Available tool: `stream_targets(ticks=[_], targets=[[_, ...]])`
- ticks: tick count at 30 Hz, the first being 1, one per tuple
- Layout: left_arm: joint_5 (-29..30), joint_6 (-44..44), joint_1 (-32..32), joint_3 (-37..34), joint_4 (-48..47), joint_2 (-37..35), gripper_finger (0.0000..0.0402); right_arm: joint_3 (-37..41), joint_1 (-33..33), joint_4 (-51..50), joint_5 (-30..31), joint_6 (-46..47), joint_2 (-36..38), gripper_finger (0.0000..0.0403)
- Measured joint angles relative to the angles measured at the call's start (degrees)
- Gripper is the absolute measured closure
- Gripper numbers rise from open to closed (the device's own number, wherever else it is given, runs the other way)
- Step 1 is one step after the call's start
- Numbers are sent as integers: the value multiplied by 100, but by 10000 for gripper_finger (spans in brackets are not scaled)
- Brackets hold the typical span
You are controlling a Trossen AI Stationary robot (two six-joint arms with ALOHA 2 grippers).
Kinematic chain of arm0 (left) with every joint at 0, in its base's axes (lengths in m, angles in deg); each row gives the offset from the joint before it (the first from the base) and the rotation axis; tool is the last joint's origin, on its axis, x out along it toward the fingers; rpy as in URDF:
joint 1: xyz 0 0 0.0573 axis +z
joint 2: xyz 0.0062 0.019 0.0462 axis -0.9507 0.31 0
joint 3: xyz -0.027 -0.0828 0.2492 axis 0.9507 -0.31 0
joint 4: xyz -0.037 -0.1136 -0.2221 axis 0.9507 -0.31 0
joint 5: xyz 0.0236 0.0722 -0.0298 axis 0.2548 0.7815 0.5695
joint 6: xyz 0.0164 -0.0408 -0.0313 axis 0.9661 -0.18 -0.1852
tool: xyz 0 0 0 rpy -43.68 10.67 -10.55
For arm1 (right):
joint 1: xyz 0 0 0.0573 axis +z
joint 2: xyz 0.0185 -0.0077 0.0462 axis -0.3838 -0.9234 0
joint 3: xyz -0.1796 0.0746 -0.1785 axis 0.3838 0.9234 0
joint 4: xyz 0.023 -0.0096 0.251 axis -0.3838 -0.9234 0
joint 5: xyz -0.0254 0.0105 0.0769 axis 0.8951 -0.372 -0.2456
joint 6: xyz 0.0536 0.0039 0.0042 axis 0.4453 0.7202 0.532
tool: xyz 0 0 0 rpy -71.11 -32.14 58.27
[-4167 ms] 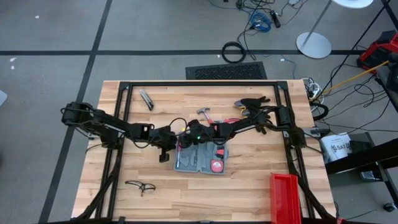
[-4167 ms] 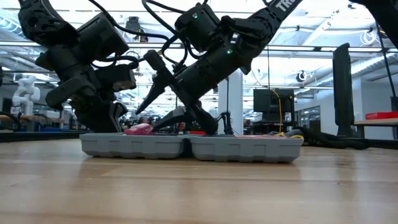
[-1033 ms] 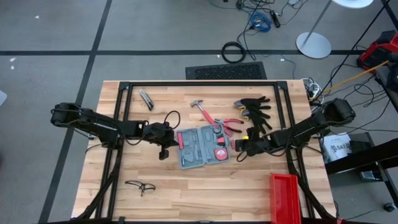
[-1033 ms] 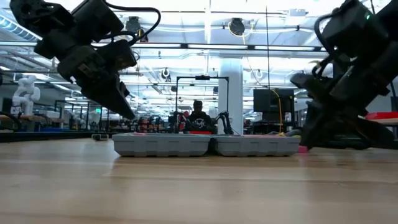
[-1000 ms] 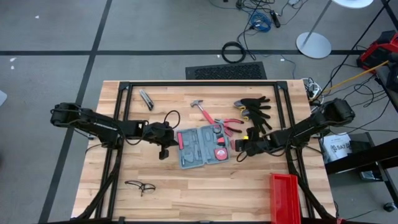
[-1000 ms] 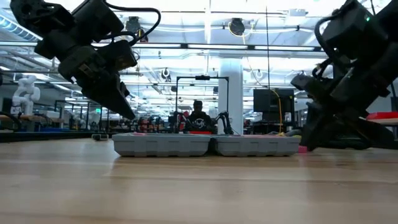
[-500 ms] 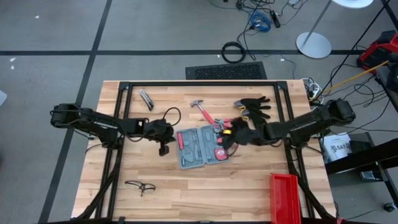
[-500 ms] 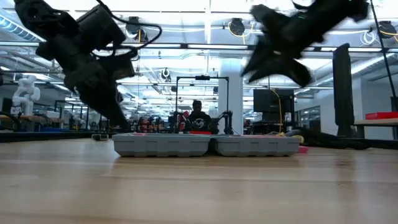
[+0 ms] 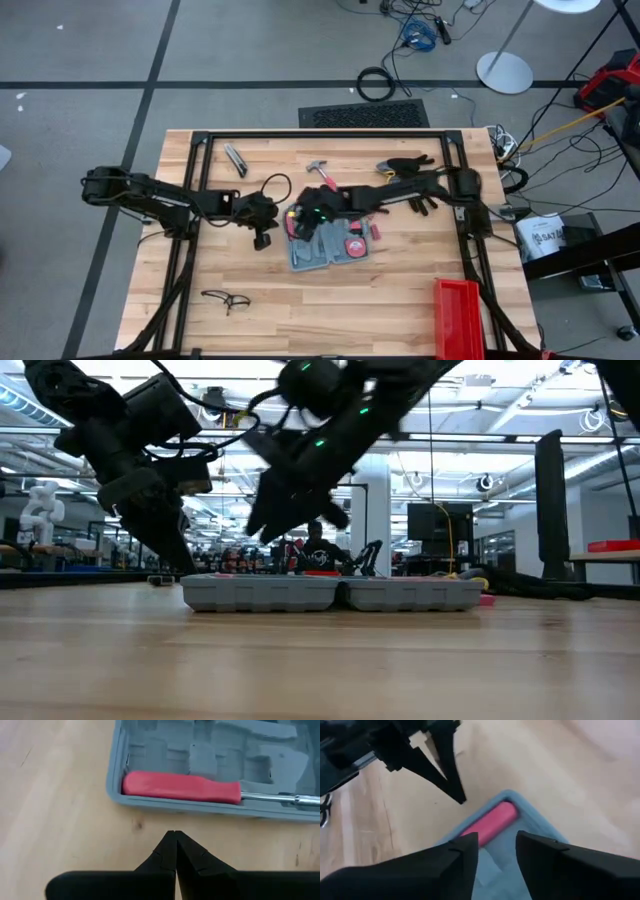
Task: Prefit tool cases
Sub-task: Remove the pink screwdriver from the gray prefit tool case
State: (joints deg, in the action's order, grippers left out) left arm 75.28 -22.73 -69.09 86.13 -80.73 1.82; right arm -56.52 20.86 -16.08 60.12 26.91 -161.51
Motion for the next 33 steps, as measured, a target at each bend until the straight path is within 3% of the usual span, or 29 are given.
stream_targets(ticks=[6, 13, 19, 25, 33], targets=[[-26, -139, 2, -180, 164, 295, 401, -648, -122, -596, -219, -108, -571, 247], [-143, -128, 2, -282, 1101, 692, 402, -677, -199, -487, -544, 97, -680, 232], [-157, -116, 2, -286, 1293, 769, 402, -679, -246, -361, -606, 161, -832, 233], [-166, -106, 2, -303, 1392, 773, 402, -692, -329, 387, -1449, 428, -1205, 233], [-166, -117, 1, -303, 1426, 773, 402, -664, -388, 781, -1970, 555, -1272, 233]])
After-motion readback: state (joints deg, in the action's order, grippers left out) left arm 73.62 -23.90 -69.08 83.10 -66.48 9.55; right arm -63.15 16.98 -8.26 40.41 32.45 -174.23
